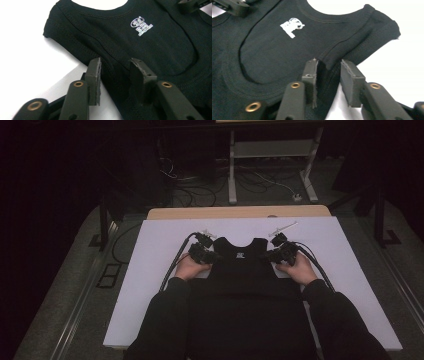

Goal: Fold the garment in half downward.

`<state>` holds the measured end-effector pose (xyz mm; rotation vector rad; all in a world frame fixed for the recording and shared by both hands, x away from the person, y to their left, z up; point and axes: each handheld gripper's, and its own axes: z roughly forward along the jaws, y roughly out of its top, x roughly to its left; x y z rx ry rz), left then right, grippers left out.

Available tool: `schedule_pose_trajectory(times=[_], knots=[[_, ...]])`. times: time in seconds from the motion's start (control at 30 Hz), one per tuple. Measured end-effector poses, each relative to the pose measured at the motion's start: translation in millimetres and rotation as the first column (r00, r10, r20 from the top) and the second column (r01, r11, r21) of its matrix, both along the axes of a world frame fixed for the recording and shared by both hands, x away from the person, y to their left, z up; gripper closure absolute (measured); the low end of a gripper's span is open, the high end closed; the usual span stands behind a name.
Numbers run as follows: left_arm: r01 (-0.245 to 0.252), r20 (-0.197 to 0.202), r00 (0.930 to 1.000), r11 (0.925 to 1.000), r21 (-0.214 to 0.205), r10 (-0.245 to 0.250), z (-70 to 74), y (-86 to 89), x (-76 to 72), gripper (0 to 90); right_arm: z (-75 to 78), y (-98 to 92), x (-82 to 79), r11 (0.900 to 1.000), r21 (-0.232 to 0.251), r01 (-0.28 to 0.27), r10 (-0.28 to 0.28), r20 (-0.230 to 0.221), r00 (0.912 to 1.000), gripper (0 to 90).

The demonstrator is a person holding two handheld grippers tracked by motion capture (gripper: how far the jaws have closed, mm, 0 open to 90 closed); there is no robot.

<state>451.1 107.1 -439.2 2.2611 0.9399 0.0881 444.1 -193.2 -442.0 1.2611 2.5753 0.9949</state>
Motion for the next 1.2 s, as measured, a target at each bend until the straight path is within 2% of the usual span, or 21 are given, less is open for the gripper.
schedule_pose_trajectory(times=[0.07, 0.17, 0.3, 0.4, 0.47, 0.67, 0.97, 1.2], knots=[[-0.007, 0.002, 1.0000, 1.0000, -0.003, 0.007, -0.5, 0.1, -0.5, 64.0, -0.3, 2.8, -1.8, 1.0000, 0.001, -0.004, 0.004, 0.003, 1.0000, 72.9], [-0.015, 0.012, 0.9998, 0.9999, 0.000, 0.015, -1.4, -0.8, -2.9, 69.4, -1.4, 4.0, -2.6, 0.9995, 0.028, -0.014, 0.015, -0.016, 0.9998, 82.1], [-0.041, 0.004, 0.9991, 0.9991, -0.012, 0.041, -2.7, -3.5, -8.0, 79.5, -1.8, 2.4, -3.5, 0.9987, 0.051, 0.003, -0.001, -0.039, 0.9992, 84.0], [-0.042, 0.007, 0.9991, 0.9991, -0.003, 0.042, -2.0, -4.8, -11.2, 83.6, -3.0, -1.0, -3.2, 0.9966, 0.082, 0.011, -0.005, -0.062, 0.9980, 84.5], [-0.047, 0.006, 0.9989, 0.9989, 0.003, 0.047, -1.3, -6.1, -12.9, 84.2, -3.2, -2.7, -3.6, 0.9954, 0.095, 0.017, -0.010, -0.074, 0.9972, 84.6], [-0.053, 0.034, 0.9981, 0.9984, 0.018, 0.052, 1.7, -6.7, -18.3, 84.7, 2.7, -4.1, -8.1, 0.9948, 0.101, 0.012, -0.007, -0.055, 0.9984, 84.7], [-0.063, 0.066, 0.9957, 0.9974, -0.035, 0.065, 17.2, -2.4, -26.7, 84.6, 16.1, -10.9, -15.8, 0.9870, 0.160, 0.016, -0.012, -0.027, 0.9996, 84.6], [-0.051, 0.069, 0.9961, 0.9965, -0.066, 0.055, 26.9, -1.8, -34.2, 84.5, 26.6, -14.8, -23.0, 0.9809, 0.194, 0.012, -0.009, -0.016, 0.9998, 84.6]])
